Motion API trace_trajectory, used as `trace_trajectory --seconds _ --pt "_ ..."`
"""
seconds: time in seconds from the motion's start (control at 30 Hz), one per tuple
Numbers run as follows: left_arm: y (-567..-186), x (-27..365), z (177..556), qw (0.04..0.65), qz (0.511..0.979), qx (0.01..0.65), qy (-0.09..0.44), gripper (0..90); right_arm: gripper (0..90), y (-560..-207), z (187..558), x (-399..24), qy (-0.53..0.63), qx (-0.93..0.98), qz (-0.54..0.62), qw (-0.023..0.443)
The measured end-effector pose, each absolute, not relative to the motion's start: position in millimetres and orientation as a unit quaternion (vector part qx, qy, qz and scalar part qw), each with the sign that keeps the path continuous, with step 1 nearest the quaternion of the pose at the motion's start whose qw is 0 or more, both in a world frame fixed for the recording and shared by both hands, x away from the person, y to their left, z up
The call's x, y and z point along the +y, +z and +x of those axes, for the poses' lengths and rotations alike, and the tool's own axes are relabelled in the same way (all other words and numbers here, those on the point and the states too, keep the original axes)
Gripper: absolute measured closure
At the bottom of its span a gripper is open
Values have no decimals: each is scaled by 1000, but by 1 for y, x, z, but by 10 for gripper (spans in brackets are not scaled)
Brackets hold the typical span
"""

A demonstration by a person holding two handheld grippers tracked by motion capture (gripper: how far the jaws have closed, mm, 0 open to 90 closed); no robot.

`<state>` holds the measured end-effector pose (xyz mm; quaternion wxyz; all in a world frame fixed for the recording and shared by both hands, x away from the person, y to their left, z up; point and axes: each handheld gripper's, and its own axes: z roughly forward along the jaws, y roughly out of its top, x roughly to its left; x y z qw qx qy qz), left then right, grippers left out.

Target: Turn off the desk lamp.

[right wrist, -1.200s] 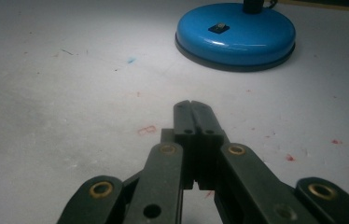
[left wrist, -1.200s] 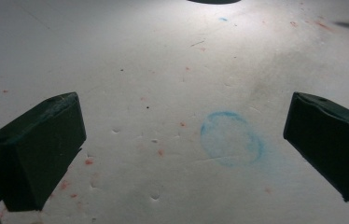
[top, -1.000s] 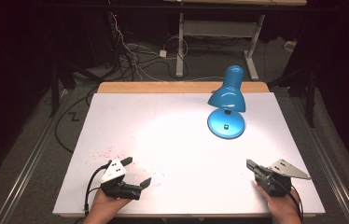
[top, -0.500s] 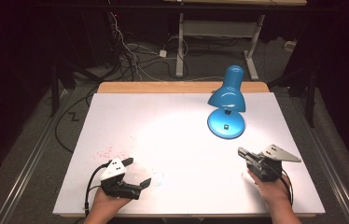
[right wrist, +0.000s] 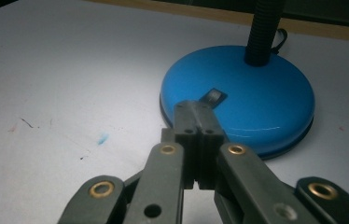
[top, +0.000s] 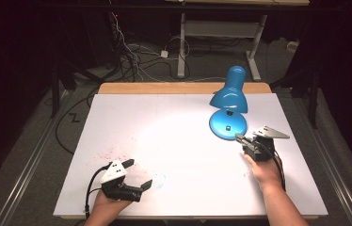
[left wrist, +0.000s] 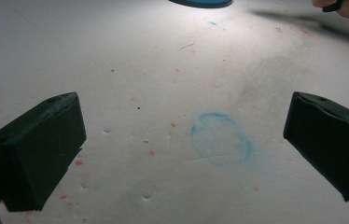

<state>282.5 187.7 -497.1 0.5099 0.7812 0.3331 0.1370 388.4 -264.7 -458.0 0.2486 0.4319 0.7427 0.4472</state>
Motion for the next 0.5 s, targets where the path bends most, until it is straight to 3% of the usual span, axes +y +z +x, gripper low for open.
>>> trace_trajectory --seconds 0.5 --pt "-497 187 282 506 784 330 141 0 900 -456 419 -250 454 739 438 238"
